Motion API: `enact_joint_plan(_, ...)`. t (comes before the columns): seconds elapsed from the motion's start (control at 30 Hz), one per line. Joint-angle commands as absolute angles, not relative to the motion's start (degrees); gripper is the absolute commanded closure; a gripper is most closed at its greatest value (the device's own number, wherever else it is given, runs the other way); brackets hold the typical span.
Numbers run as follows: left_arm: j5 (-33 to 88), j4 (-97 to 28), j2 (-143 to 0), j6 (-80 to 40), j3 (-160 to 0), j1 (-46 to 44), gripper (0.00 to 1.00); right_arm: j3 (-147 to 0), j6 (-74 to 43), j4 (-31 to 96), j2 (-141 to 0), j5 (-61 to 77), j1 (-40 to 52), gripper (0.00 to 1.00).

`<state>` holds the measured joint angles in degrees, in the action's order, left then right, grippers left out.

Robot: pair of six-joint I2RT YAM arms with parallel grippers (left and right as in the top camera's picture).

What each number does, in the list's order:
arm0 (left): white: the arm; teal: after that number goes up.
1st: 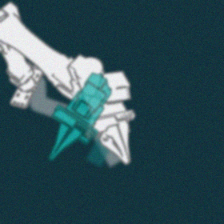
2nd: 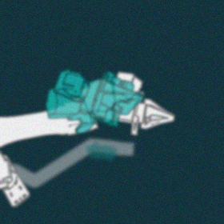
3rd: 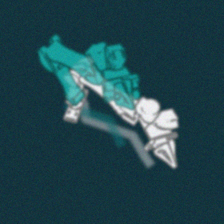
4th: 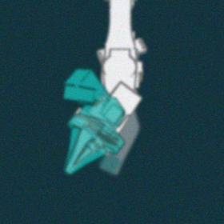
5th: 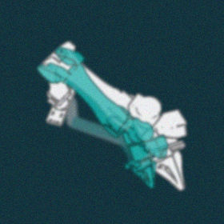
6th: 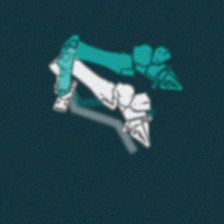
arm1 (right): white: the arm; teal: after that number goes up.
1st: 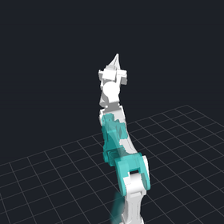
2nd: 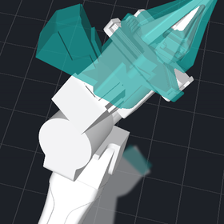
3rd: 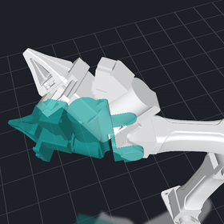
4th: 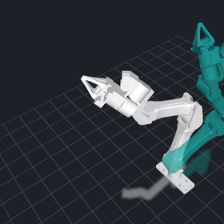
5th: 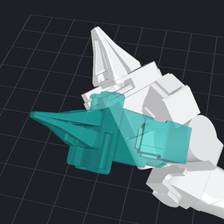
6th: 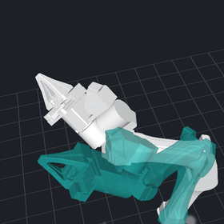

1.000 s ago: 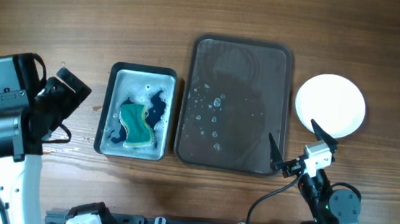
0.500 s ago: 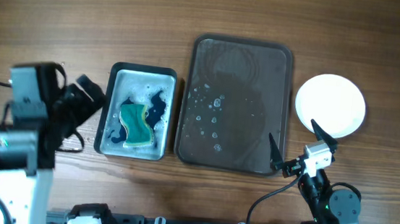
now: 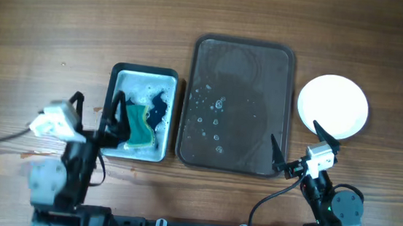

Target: Clean dirty plates on tray and stack at the side

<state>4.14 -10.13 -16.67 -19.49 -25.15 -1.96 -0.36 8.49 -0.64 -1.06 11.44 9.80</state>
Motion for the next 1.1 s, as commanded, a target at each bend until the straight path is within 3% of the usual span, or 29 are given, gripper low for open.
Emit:
enact_joint_plan(0.0, 5.58, -6.61, -6.48, -13.19, -16.32, -2.35, 0.00, -0.32, 9.02, -0.80, -1.15, 10.68, 9.39, 0.00)
enact_joint_plan(0.3, 5.52, 3.60, -0.16, -13.85, -0.47, -2.44, 0.00, -0.32, 9.02, -0.80, -1.15, 10.68, 9.39, 0.00)
enact_joint_plan(0.53, 5.76, -4.01, -0.19, -14.13, -0.36, -2.57, 0.00, -0.32, 9.02, -0.80, -1.15, 10.68, 9.39, 0.00)
enact_joint_plan(1.07, 5.76, -3.92, -0.32, -14.13, -0.36, -2.57, 0.00, -0.32, 9.02, -0.80, -1.15, 10.68, 9.39, 0.00)
